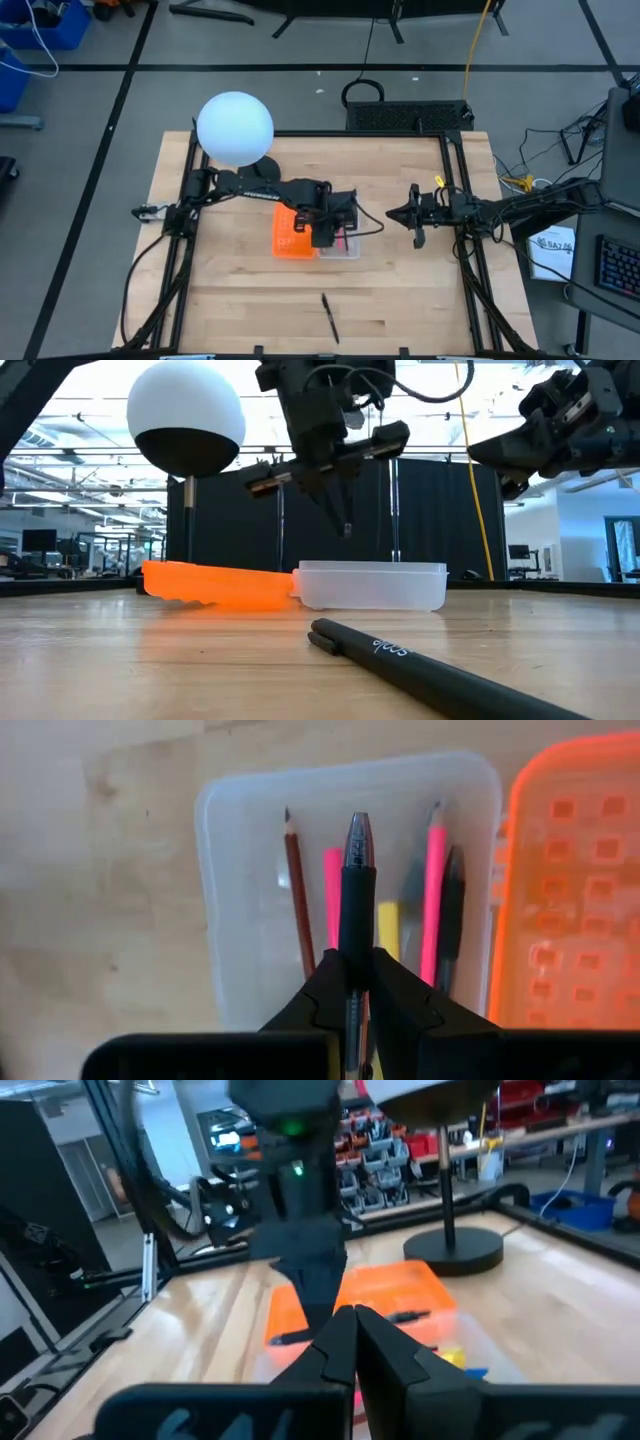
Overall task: Pick & place school supplies into a supply box
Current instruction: Put the transparent pen into the orange supply box
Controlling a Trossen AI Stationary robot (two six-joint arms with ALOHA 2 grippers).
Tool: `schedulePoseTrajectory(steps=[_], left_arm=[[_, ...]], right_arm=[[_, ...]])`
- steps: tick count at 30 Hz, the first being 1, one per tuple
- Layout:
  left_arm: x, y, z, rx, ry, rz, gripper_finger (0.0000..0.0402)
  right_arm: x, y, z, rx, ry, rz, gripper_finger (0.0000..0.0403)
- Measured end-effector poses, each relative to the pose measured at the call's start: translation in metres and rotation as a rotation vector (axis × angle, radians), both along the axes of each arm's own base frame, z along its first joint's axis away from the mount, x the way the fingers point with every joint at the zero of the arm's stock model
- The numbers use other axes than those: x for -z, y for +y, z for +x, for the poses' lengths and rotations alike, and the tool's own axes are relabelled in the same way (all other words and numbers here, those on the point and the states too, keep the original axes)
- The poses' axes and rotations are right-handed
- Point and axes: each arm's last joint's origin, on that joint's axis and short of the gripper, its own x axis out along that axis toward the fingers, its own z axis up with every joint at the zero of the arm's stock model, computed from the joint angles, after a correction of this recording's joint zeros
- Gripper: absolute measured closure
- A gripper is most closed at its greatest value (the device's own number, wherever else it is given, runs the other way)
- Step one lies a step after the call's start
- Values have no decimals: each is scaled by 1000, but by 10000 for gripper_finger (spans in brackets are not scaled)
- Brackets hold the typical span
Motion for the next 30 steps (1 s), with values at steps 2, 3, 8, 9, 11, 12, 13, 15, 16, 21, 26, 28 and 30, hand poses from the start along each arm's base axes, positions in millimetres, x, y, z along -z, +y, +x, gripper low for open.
schedulePoseTrajectory(steps=[2,3,8,9,11,12,13,15,16,21,26,28,30], left_arm=[[2,7,0,-14,6,-34,375],[4,10,-1,-17,8,-53,375],[16,22,-3,-9,4,-104,376],[19,23,-3,-12,1,-106,376],[25,28,-4,-18,-1,-118,376],[28,32,-6,-23,1,-119,377],[31,34,-6,-29,0,-118,377],[36,38,-7,-34,-7,-116,377],[37,39,-8,-35,-6,-113,377],[45,43,-13,-25,20,-122,377],[48,44,-15,-29,32,-120,374],[49,43,-15,-35,28,-122,361],[49,43,-14,-49,24,-127,343]], right_arm=[[-1,0,0,3,-11,-20,403],[-2,-1,0,6,-16,-25,403],[-1,-1,0,9,-5,-63,403],[-1,-1,0,9,-3,-67,403],[0,-1,0,9,2,-69,403],[0,-1,0,9,3,-69,403],[0,-1,0,9,3,-69,403],[0,-1,0,9,2,-69,403],[0,-1,0,10,1,-69,403],[-1,-1,0,13,-6,-68,403],[-1,-1,0,13,-6,-68,403],[-1,-1,0,13,-5,-68,403],[-1,-1,0,13,-5,-68,403]])
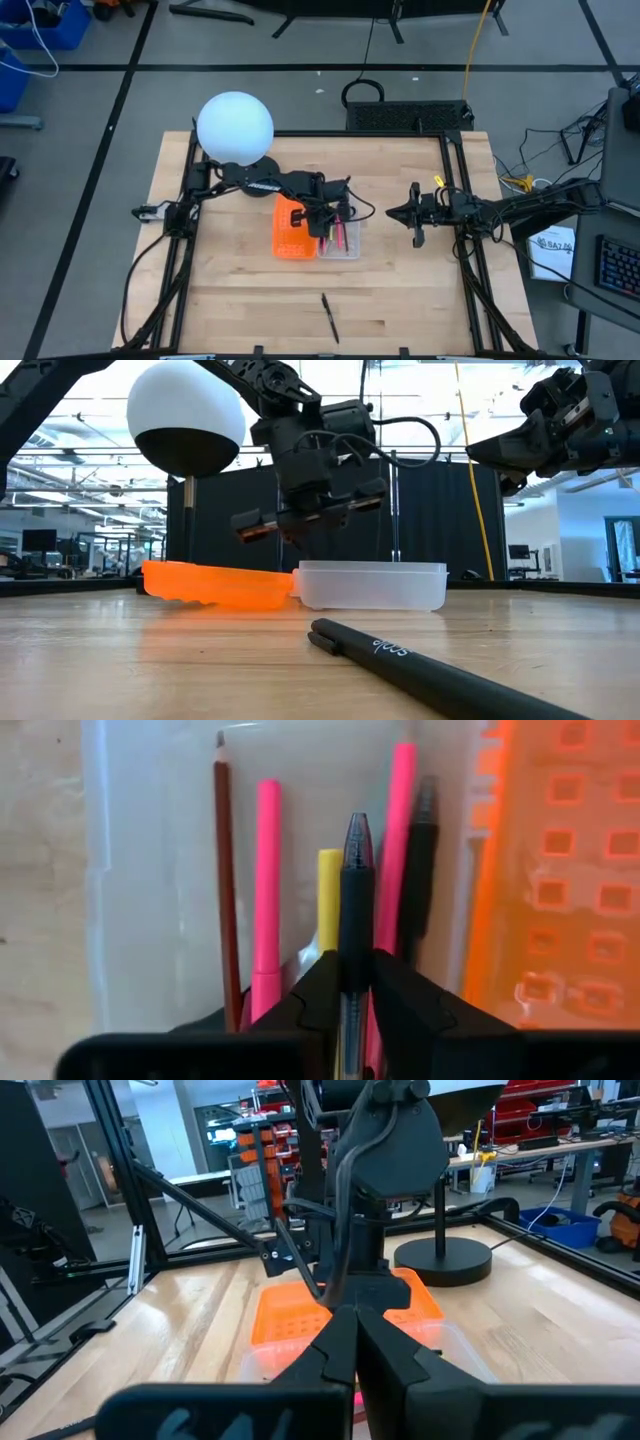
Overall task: Pick & place school supplies into a supply box
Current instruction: Put the transparent pen into the orange supply box, then put the black pen into the orange supply box
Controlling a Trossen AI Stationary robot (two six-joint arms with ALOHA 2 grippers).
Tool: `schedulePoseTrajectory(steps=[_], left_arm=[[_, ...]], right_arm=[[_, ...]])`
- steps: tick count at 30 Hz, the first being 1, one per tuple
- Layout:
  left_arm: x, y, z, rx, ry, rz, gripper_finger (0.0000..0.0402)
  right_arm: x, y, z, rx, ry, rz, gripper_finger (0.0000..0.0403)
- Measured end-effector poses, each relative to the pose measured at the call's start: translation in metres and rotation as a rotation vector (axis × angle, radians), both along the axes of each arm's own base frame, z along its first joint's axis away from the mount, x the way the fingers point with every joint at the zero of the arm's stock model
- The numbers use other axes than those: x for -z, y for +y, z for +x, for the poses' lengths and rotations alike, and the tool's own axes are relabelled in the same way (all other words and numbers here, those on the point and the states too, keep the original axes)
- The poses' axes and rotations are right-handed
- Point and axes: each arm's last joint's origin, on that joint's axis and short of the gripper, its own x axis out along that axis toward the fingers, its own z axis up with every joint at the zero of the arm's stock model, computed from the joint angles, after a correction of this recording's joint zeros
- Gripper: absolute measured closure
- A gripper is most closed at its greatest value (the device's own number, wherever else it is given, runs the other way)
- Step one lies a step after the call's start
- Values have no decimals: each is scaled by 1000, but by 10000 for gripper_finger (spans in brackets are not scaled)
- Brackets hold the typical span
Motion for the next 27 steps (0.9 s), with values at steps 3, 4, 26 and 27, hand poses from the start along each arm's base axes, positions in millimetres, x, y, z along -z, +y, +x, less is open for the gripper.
schedulePoseTrajectory(steps=[3,4,26,27], left_arm=[[-1,0,2,-46,-13,-13,317],[-1,0,3,-58,-21,-16,310],[-161,-57,-83,-397,-108,-220,394],[-173,-58,-92,-453,-111,-290,395]], right_arm=[[0,0,0,0,0,2,403],[0,0,0,0,0,3,403],[-1,0,0,-3,-7,-33,403],[-1,0,0,-3,-7,-33,403]])
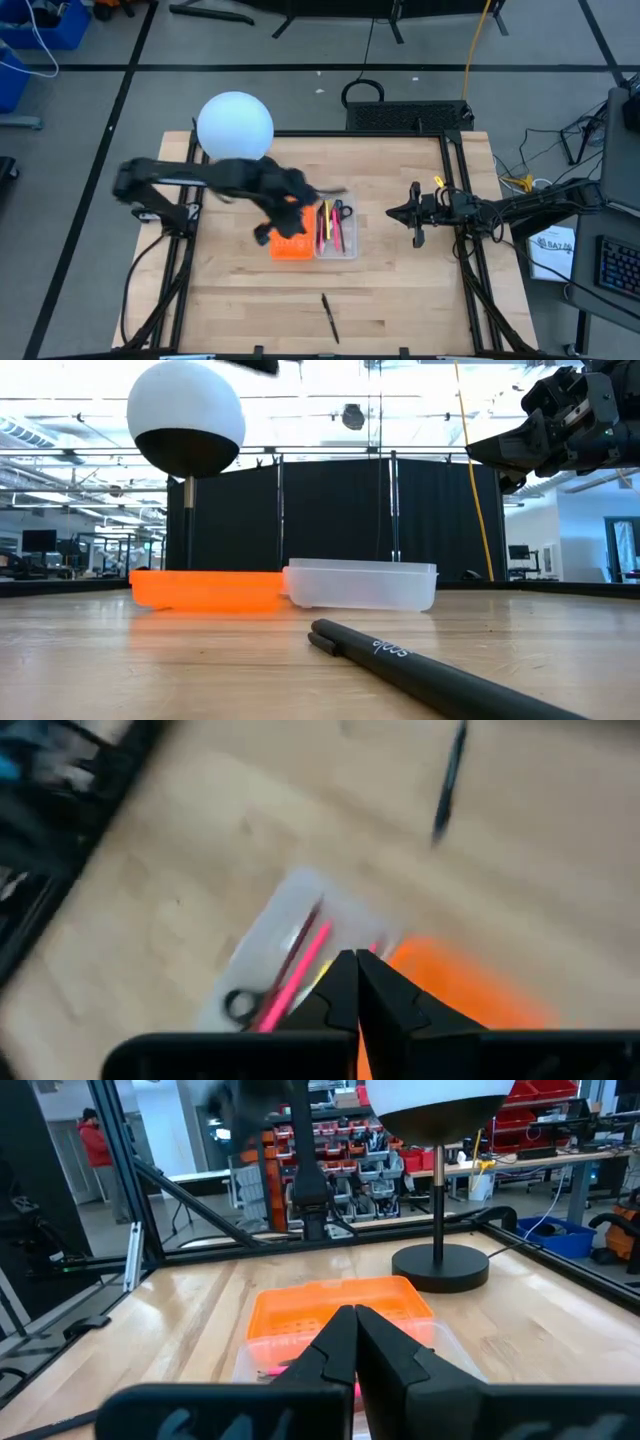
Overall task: Pick & place school supplies into a supply box
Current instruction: Put the black pen into the orange supply box
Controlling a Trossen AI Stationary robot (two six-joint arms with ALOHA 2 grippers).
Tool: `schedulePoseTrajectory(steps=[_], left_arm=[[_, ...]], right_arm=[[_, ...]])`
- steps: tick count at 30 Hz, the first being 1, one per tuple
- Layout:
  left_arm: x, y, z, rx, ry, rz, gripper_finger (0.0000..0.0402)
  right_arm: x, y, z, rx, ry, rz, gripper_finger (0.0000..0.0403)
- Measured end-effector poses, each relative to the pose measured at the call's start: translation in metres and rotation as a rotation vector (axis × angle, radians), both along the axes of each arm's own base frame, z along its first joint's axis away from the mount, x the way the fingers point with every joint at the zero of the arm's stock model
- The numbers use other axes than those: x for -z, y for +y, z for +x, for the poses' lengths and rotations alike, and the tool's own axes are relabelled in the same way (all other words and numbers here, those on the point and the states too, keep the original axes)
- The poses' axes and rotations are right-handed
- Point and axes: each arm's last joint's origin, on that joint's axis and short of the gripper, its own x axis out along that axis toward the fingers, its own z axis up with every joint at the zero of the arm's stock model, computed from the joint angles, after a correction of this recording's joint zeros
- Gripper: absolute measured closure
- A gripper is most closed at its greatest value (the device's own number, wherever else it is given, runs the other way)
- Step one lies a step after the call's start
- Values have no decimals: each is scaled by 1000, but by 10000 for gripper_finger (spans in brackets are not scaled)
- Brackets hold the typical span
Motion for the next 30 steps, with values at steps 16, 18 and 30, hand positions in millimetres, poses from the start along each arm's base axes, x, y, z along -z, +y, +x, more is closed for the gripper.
schedulePoseTrajectory(steps=[16,18,30], left_arm=[[90,13,-142,-472,-726,-667,400],[103,13,-153,-502,-734,-696,400],[161,9,-202,-498,-795,-657,401]], right_arm=[[-1,0,0,2,-8,-41,403],[-1,0,0,3,-8,-52,403],[-1,0,0,5,-4,-66,403]])
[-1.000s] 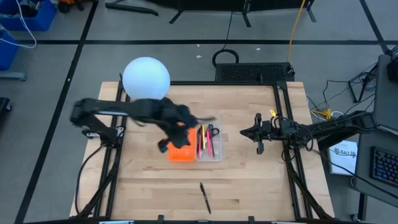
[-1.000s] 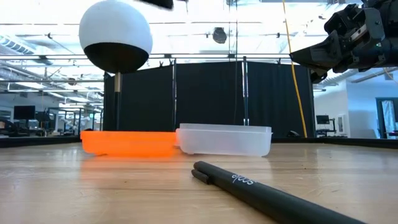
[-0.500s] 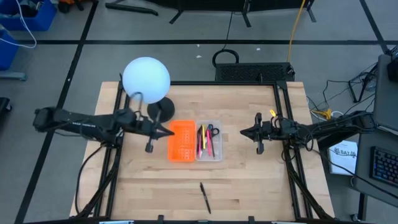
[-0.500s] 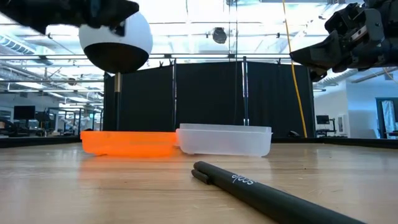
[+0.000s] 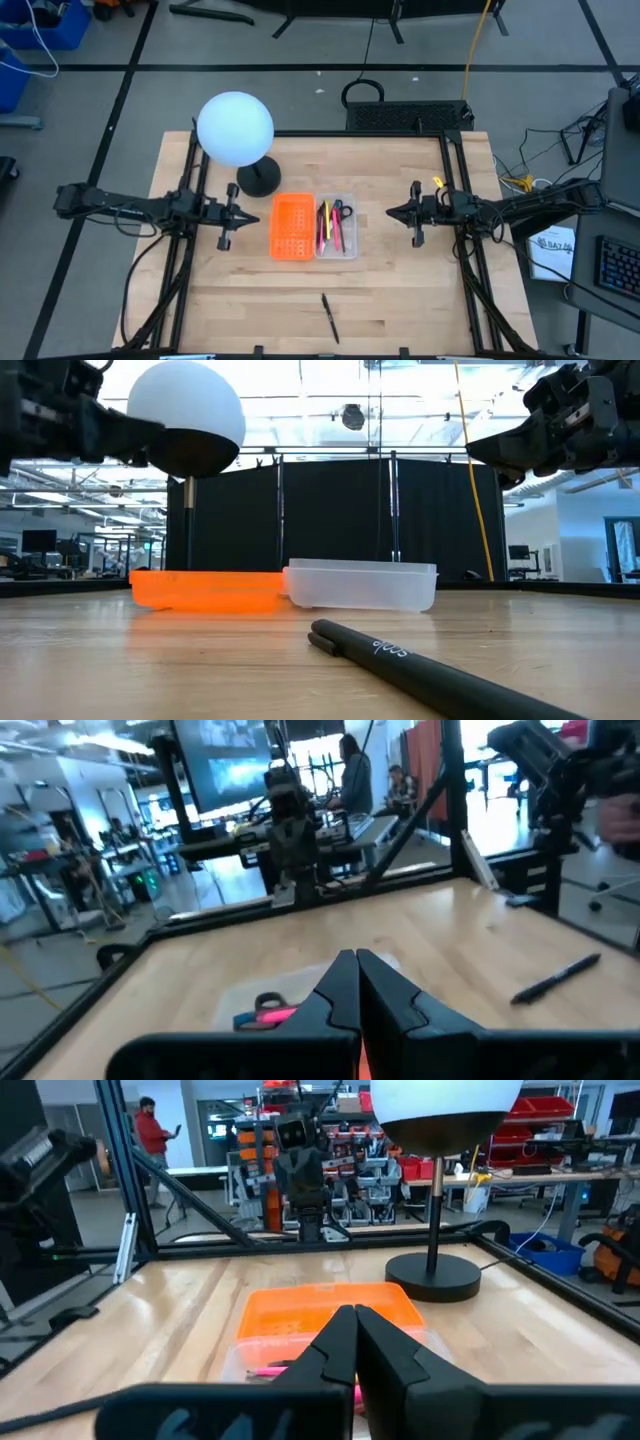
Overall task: Pick & place school supplies into a supply box
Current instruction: Put the black pen into the orange supply box
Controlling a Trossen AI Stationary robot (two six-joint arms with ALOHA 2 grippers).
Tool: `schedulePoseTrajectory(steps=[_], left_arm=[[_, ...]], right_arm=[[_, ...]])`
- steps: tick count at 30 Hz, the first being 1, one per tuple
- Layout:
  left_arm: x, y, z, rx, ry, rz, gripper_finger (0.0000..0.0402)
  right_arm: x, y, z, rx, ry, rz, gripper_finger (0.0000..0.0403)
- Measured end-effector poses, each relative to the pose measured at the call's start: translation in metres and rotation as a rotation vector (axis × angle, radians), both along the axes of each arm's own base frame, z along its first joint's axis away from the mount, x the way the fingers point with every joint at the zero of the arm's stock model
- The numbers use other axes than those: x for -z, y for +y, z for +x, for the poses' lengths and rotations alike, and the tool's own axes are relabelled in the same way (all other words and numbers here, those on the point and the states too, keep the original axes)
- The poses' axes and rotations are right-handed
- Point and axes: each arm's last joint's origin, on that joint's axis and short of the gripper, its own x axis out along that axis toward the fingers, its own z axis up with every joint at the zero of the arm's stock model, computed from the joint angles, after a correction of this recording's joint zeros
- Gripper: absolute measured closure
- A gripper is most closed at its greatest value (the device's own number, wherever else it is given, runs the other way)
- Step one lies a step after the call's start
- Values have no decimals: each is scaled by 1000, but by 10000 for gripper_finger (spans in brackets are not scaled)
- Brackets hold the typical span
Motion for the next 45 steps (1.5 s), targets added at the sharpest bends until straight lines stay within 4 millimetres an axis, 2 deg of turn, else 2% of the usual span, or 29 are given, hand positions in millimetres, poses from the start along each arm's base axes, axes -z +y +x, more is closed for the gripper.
schedulePoseTrajectory(steps=[8,10,11,16,21,25,30,36,41,45], left_arm=[[9,2,-4,-57,51,23,398],[8,3,-4,-74,50,23,390],[8,3,-4,-80,49,26,386],[8,3,-4,-92,51,25,372],[9,3,-4,-92,61,26,373],[10,3,-4,-92,73,-8,380],[14,3,-4,-93,110,-18,396],[13,3,-4,-93,107,-17,380],[13,3,-4,-92,95,7,361],[10,3,-4,-92,69,6,358]], right_arm=[[-1,-4,0,143,-6,14,403],[4,-4,1,169,81,-11,403],[-3,-3,5,171,131,-21,403],[-70,5,33,219,283,20,403],[-120,31,66,187,429,79,403],[-135,67,102,186,603,162,403],[-139,118,149,218,811,342,403],[-119,169,195,323,1028,609,403],[-95,191,226,336,1053,833,403],[-74,199,239,344,1069,938,390]])
